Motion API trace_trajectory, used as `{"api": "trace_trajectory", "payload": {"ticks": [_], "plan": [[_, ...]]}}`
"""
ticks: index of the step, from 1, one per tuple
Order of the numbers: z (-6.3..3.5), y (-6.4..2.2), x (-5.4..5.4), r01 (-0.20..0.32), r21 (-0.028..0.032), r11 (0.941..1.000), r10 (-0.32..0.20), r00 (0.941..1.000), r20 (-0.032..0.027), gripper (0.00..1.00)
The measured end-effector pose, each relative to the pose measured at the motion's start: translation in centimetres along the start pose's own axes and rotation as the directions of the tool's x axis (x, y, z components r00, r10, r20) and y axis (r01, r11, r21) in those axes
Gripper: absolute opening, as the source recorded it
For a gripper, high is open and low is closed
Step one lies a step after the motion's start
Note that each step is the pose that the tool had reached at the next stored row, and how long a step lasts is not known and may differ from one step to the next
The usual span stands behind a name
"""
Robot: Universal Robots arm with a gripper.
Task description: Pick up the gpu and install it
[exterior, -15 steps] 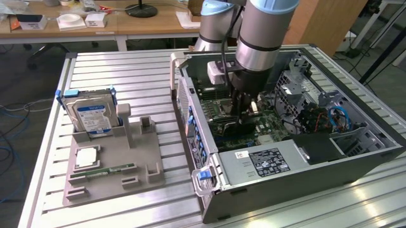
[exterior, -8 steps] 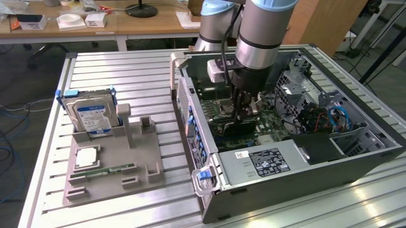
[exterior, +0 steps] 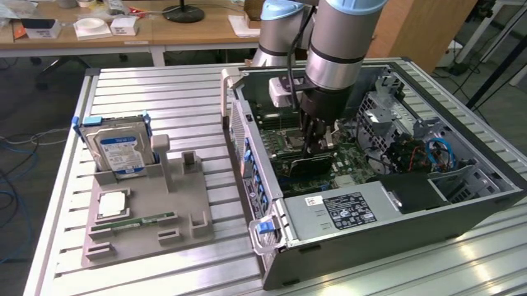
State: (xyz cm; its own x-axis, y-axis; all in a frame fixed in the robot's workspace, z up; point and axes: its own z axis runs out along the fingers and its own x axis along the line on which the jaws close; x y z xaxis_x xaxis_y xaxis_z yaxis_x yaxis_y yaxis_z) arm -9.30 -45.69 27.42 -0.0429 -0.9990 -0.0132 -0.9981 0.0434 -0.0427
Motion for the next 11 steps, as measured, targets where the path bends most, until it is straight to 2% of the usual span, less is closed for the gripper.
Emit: {"api": "trace_trajectory", "payload": {"ticks": [11], "plan": [[0.0,0.0,0.0,0.0,0.0,1.0,0.0,1.0,-0.0001,0.11]]}}
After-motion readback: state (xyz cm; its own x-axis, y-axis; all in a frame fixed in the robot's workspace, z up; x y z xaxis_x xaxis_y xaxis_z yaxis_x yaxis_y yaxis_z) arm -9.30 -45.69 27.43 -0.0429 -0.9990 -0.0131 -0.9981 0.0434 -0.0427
